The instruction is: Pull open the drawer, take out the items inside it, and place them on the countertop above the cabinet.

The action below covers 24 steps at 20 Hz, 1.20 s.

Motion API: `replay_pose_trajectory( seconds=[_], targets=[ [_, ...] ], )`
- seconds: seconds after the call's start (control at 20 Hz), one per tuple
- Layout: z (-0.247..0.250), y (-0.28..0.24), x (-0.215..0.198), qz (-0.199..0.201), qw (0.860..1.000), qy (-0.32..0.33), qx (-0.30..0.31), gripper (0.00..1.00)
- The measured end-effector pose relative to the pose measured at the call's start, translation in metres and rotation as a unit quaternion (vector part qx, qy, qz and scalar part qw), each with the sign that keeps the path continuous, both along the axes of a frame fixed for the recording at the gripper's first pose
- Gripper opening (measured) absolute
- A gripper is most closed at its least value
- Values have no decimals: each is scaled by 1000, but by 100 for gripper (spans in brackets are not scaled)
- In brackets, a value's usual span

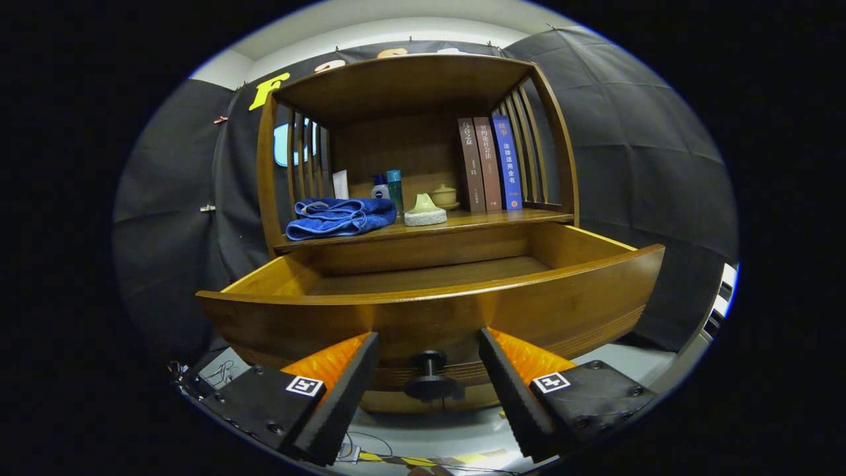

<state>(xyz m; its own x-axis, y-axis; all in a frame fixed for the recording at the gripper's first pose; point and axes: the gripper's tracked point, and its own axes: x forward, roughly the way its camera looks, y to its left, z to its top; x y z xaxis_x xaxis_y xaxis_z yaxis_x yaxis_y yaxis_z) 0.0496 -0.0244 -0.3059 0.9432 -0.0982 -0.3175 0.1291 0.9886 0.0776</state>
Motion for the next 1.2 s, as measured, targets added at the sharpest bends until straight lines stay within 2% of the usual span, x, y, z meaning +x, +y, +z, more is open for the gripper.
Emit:
replay_pose_trajectory(
  seconds=[0.85, 1.2],
  targets=[
    [-11, -15, 131, 7, 1000, -6, -11, 100],
    [-17, -17, 160, 7, 1000, -10, -12, 99]
  ],
)
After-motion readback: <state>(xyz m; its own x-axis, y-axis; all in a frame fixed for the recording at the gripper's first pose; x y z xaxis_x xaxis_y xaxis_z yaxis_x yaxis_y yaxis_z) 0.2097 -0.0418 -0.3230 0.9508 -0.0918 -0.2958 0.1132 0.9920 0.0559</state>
